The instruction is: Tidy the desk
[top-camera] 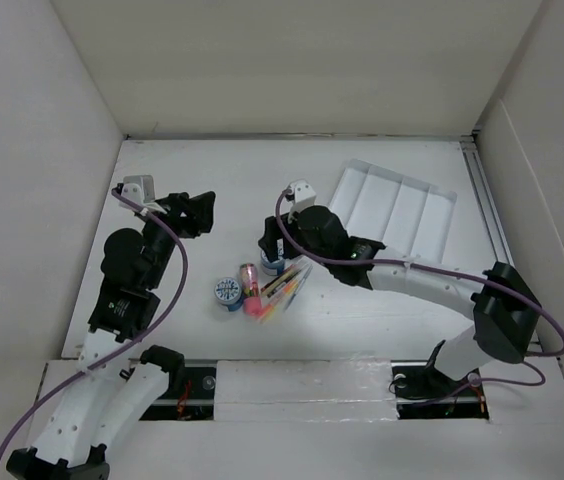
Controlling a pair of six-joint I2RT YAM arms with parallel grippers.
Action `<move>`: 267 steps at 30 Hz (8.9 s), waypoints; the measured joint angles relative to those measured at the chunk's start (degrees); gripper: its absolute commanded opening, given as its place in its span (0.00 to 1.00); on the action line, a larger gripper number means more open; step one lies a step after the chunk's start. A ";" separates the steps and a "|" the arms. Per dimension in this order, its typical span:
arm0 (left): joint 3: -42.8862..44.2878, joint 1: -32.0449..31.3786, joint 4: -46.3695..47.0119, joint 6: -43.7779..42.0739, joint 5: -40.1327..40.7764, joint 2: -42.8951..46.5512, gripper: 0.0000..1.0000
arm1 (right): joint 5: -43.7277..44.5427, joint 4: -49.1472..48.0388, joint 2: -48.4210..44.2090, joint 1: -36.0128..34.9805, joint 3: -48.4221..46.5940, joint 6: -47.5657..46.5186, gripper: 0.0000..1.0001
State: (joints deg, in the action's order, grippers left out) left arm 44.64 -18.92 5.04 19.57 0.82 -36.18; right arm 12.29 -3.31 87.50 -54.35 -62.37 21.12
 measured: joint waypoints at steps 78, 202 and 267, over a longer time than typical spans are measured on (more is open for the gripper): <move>-0.68 0.00 1.14 0.04 -6.43 -2.01 0.69 | 17.62 -0.59 12.85 27.28 -12.33 2.34 0.57; -0.66 -0.09 -4.26 6.43 11.34 1.38 0.70 | 17.03 -12.92 -2.93 20.41 10.21 16.15 0.54; -0.66 -0.09 -4.09 6.64 13.07 3.37 0.60 | 1.49 1.40 30.42 -9.88 -13.70 7.69 0.40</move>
State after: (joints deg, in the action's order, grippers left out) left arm 43.99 -19.00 0.95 26.22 13.89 -32.82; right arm 13.78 -1.91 117.93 -64.23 -76.07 28.82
